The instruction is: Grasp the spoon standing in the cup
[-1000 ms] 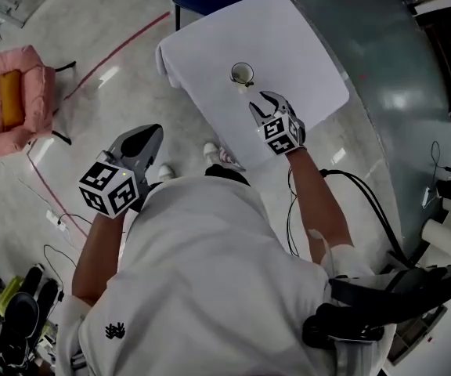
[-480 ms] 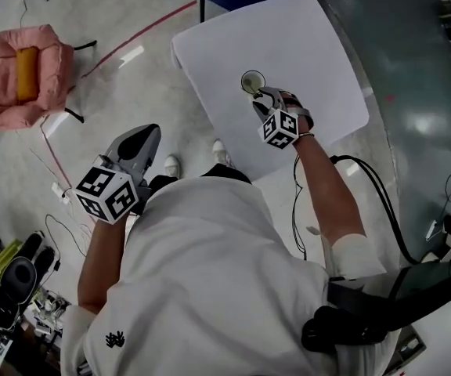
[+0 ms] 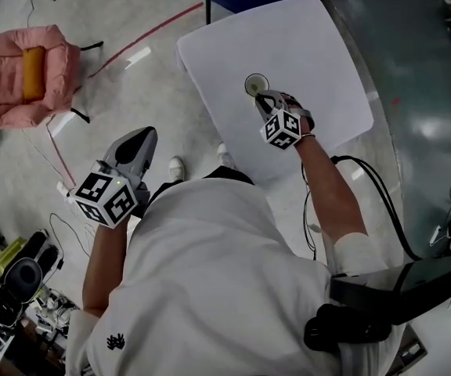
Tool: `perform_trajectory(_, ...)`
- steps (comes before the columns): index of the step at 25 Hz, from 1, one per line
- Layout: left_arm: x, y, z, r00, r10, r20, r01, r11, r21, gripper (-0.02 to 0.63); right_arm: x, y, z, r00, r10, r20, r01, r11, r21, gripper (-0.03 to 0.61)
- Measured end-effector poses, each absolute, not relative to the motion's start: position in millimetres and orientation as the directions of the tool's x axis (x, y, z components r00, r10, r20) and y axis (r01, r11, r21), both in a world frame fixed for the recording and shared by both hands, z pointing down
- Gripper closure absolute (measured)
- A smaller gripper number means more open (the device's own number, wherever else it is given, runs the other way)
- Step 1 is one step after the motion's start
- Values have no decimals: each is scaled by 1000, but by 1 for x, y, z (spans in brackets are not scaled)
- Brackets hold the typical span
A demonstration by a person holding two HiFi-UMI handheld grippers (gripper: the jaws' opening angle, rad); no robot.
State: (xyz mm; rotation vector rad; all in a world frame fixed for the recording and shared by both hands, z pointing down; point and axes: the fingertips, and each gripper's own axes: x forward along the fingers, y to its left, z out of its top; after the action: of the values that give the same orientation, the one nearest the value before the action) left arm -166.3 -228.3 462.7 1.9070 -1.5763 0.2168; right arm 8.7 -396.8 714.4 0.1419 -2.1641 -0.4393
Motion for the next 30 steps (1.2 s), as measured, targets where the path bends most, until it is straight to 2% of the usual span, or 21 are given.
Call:
perform_trajectory(5, -181, -211, 454, 270, -833, 484, -926, -86, 369, 601, -2, -384, 692, -613, -297, 732, -64, 942, 329, 532)
perform_trajectory(19, -198, -166, 429, 345, -851, 396, -916, -211, 342, 601, -13, -329, 602, -605, -394, 691, -275, 919, 284, 534)
perform_trajectory(30, -213, -117, 414, 470, -818, 331, -864, -351, 360, 601, -27, -249, 502, -596, -521, 611, -436, 849, 297, 534)
